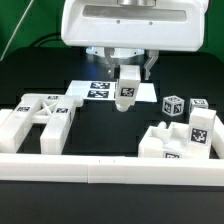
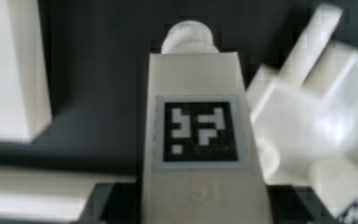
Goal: Assemble chair
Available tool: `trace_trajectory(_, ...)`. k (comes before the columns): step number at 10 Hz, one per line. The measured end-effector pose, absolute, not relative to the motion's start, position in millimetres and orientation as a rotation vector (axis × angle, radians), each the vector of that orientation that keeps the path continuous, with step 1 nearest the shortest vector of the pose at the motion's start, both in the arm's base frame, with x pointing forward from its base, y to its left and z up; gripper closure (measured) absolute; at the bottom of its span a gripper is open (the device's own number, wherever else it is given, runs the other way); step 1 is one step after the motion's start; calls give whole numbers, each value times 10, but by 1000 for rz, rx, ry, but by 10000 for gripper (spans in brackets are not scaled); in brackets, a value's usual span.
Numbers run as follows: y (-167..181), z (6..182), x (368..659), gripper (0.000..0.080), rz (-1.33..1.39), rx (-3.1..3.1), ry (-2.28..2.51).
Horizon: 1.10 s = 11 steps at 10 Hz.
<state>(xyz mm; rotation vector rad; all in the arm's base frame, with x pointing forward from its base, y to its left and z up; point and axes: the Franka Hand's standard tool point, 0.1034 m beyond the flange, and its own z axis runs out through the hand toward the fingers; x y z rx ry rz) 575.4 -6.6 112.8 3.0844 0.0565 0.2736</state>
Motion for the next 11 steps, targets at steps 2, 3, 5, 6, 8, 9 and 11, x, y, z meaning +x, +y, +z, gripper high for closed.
trace_trajectory(2, 10, 1091, 5758, 512, 457, 3080, -10)
trace_trajectory(3, 75, 1175, 5917, 512, 608, 3044, 10)
trace_trajectory(5, 11, 1180, 5998, 512, 857, 2930, 51)
trace_trajectory(6, 9, 1156, 5978, 512, 849, 2931, 52)
trace_trajectory(8, 35, 1148, 5991, 512, 847, 2936, 50)
trace_trajectory(9, 124, 1146, 6073, 512, 853, 2947, 50)
trace_trajectory(11, 245, 1161, 6287, 512, 898, 2939, 78)
